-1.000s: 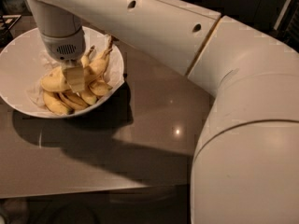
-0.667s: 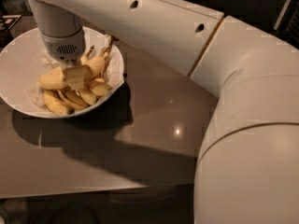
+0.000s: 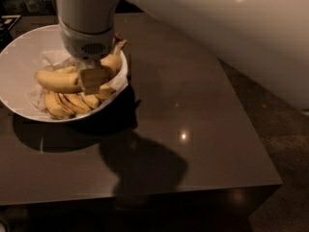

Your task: Pick banana from white bowl

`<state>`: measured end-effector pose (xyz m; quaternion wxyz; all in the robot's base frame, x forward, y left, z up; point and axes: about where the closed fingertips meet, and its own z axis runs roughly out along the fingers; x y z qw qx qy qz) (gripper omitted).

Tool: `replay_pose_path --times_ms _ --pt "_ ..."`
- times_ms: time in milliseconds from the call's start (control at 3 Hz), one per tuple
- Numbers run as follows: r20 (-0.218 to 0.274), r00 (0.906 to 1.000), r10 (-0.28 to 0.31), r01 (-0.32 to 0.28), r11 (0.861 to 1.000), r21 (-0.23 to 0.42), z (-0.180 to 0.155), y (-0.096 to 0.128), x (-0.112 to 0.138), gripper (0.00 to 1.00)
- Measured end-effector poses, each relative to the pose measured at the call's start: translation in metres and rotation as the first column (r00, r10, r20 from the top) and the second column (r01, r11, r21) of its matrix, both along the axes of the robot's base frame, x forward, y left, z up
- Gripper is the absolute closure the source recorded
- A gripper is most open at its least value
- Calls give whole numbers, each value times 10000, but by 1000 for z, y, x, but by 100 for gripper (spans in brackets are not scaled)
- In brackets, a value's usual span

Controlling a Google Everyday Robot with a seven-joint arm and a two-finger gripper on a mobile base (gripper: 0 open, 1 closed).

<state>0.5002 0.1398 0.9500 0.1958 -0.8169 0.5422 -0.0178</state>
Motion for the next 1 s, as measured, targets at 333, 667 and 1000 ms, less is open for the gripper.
replay_pose_path --times_ms 333,667,1000 --pt "78 9998 167 -171 9982 578 27 -28 -32 100" --pt "-278 9995 175 -149 9958 904 45 -69 -90 100" --pt "-105 9997 212 -201 9950 974 54 -67 -96 100"
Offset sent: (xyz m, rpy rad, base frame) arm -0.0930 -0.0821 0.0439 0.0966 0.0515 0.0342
